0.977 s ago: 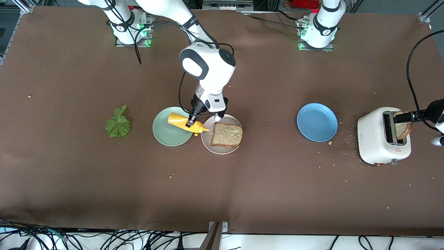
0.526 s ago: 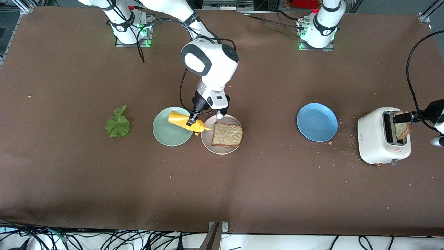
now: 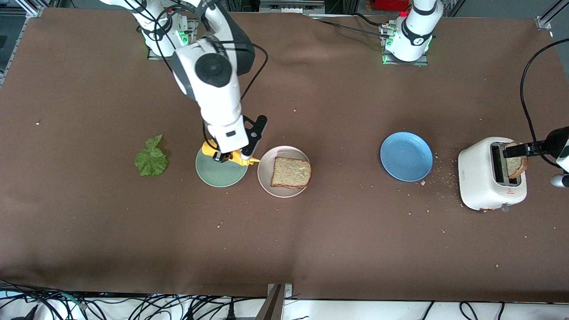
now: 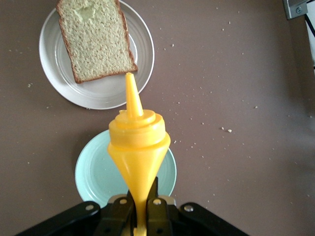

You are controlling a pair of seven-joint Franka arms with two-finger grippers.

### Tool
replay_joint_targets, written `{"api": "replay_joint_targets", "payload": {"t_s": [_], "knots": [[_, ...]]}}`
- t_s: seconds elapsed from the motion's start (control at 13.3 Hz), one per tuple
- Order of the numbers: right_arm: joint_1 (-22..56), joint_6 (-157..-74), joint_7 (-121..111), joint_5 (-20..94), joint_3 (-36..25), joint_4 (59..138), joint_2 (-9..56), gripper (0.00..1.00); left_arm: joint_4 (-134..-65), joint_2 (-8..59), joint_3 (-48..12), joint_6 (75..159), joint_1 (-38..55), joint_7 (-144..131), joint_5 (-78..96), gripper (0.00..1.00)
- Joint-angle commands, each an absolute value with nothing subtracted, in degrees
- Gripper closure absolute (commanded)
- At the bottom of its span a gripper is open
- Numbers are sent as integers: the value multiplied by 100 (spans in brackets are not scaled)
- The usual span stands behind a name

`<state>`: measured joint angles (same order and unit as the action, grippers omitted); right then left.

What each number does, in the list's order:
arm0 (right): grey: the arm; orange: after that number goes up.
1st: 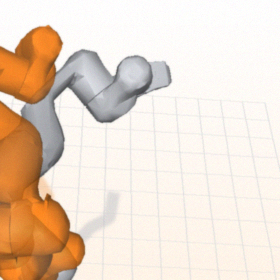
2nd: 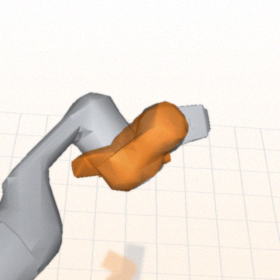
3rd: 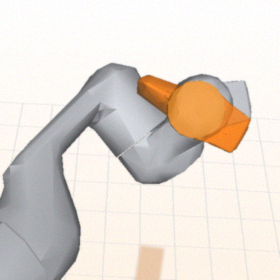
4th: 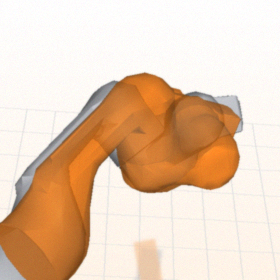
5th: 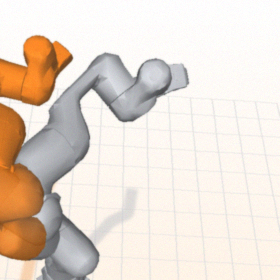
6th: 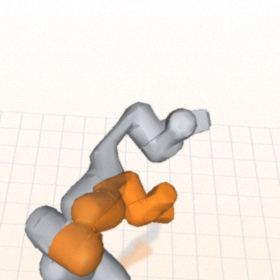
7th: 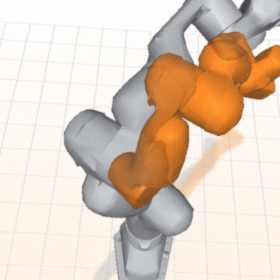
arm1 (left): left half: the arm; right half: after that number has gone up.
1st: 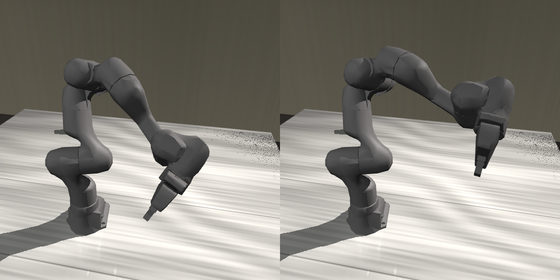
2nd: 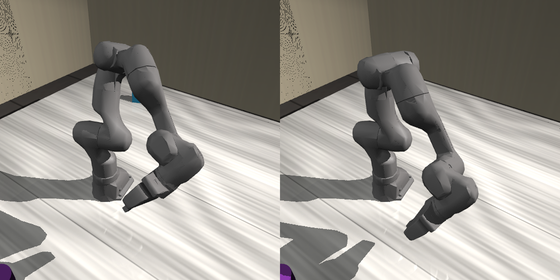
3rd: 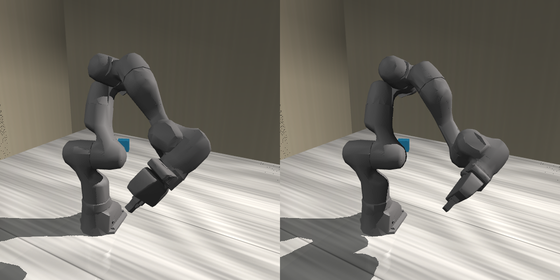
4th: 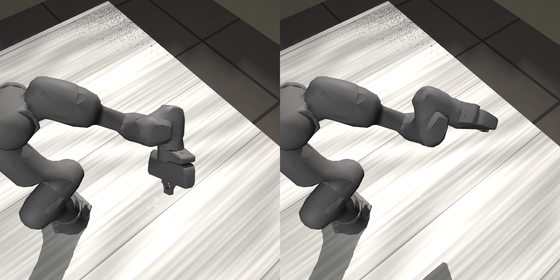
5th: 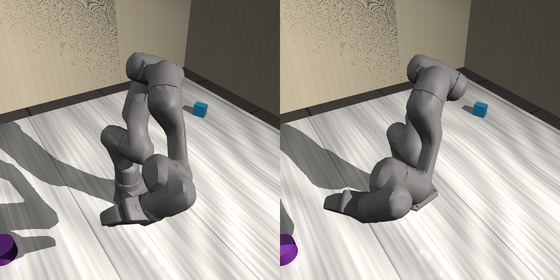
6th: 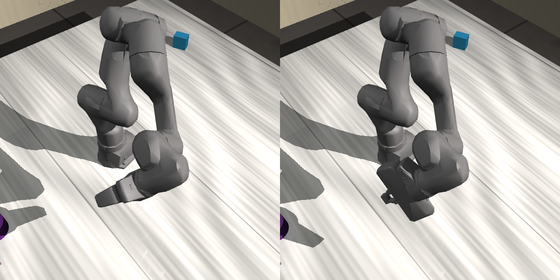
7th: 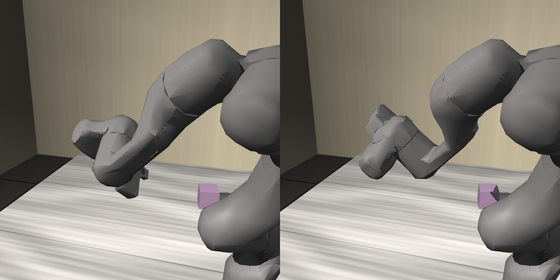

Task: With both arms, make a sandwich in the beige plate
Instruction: 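Carry the mustard bottle back beside the lettuce and release it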

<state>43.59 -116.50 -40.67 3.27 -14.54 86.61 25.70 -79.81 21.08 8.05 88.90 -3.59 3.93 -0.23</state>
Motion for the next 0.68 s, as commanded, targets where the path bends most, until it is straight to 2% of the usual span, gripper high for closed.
{"api": "replay_joint_targets", "payload": {"t_s": [0.0,0.23,0.38,0.6], "knots": [[3817,-11839,-5338,1725,-1459,8850,2461,100,-7910,2127,817,8807,-308,431,-211,0],[3140,-11769,-7332,3712,-1459,9183,2487,100,-7910,2136,817,8807,-308,431,-211,0],[2674,-11646,-8598,4558,-1459,9482,2487,100,-7919,2136,817,8807,-308,431,-220,0],[1805,-10735,-10453,5920,-1459,9808,2671,100,-7910,2145,817,8807,-308,431,-211,0]]}}
